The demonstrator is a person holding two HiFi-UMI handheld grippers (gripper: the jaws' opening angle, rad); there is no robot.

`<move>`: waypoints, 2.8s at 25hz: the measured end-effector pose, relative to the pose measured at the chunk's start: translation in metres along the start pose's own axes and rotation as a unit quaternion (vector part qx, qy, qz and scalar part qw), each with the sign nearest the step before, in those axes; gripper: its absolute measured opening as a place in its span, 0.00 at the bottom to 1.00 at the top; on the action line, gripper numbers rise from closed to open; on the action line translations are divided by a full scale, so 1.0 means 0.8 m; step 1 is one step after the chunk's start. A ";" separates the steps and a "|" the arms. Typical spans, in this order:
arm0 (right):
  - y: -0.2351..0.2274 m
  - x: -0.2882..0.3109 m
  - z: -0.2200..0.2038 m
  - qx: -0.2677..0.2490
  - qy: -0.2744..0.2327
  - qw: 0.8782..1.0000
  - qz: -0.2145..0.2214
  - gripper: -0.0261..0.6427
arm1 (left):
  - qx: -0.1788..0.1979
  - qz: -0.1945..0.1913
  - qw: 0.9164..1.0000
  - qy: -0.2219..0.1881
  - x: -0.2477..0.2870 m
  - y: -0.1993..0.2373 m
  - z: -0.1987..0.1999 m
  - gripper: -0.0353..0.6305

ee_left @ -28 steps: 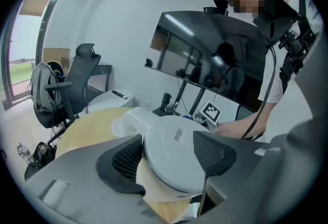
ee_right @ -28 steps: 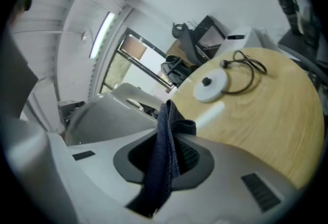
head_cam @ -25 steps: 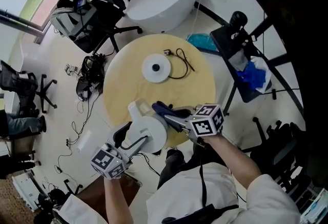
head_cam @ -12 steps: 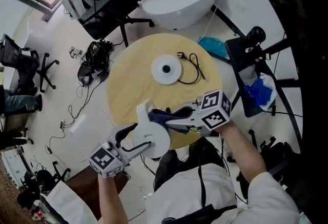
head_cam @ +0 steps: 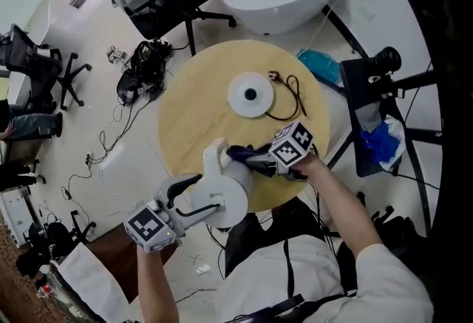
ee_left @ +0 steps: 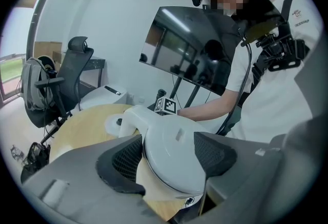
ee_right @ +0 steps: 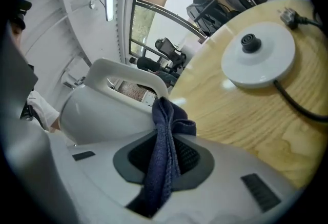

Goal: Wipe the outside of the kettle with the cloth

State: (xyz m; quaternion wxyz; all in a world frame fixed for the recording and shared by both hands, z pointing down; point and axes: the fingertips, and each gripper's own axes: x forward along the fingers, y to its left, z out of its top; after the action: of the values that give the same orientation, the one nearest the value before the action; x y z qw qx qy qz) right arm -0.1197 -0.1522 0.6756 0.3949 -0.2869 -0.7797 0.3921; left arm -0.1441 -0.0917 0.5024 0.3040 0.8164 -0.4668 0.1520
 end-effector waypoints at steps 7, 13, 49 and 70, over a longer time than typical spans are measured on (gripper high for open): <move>-0.046 0.013 -0.022 -0.016 0.039 0.995 -0.092 0.14 | -0.005 0.017 1.000 -0.011 0.000 0.003 0.000 0.53; 0.000 -0.037 0.011 -0.018 -0.050 0.992 -0.114 0.14 | -0.047 0.073 0.986 -0.143 -0.048 0.010 0.037 0.60; 0.515 0.006 -0.248 -0.046 -0.451 0.803 -0.386 0.14 | -0.110 0.240 0.929 -0.258 -0.226 -0.282 -0.209 0.05; 0.538 0.009 -0.378 -0.064 -0.446 0.816 -0.362 0.14 | -0.061 0.290 0.929 -0.222 -0.217 -0.428 -0.218 0.05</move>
State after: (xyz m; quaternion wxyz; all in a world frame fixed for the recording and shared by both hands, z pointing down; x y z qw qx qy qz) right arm 0.1900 0.1968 0.4325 0.0978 0.1984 -0.9413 0.2551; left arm 0.0653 0.2656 0.4227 0.1849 0.6381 -0.7472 0.0195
